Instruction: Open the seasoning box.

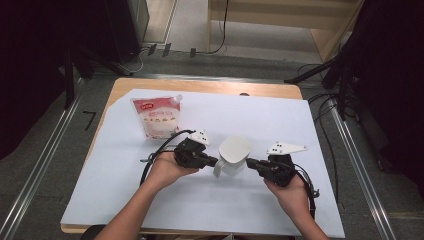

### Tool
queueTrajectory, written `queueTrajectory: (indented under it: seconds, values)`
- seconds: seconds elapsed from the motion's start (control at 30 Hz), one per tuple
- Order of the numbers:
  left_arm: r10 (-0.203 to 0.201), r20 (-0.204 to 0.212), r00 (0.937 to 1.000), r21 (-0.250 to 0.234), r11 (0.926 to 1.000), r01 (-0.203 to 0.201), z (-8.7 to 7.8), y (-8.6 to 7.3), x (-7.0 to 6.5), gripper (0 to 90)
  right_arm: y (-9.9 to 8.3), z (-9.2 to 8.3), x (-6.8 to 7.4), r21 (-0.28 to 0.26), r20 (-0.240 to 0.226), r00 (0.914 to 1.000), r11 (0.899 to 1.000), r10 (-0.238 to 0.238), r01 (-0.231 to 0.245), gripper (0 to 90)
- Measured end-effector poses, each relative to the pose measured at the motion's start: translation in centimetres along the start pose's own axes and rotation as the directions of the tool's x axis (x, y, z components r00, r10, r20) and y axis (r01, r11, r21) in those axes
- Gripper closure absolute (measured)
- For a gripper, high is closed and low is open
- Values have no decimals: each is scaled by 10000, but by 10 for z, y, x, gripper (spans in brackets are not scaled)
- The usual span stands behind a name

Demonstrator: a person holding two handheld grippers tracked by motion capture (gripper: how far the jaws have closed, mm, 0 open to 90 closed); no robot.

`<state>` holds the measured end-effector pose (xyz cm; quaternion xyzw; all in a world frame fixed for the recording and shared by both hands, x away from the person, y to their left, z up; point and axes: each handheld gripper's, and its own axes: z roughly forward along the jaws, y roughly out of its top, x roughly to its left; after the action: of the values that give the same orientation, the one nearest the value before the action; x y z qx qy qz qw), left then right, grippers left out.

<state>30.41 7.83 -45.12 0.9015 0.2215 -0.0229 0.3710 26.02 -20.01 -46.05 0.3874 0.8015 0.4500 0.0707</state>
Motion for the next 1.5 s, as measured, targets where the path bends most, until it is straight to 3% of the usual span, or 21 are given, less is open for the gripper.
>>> queueTrajectory:
  seconds: [0.7, 0.77, 0.87, 1.1, 1.3, 1.4, 1.5]
  values:
    - [245, 125, 9996, 52, 9997, -245, 14, 6, -15, 900, 6, 11, -8, -272, 445, 9985, 9992, 313, -301, 900]
    - [-29, 261, 9997, 129, 9999, 26, 15, 7, -17, 900, 6, 12, -9, -303, 474, 9983, 9990, 332, -318, 900]
    - [140, 131, 9998, 244, 9996, -143, 20, 11, -23, 900, 9, 14, -11, -320, 476, 9982, 9988, 373, -358, 900]
    - [56, 151, 9999, 149, 9999, -58, 30, 17, -30, 900, 13, 18, -12, -317, 689, 9973, 9992, 258, -237, 900]
    - [160, 449, 9989, 164, 9997, -167, 37, 21, -32, 900, 15, 19, -16, -255, 659, 9974, 9993, 286, -270, 900]
    - [234, 601, 9979, 69, 9997, -239, 32, 20, -29, 884, 15, 17, -16, -251, 696, 9975, 9996, 143, -125, 900]
    - [129, 759, 9970, 100, 9999, -137, 24, 17, -26, 856, 15, 11, -16, -343, 633, 9975, 9990, 323, -302, 900]
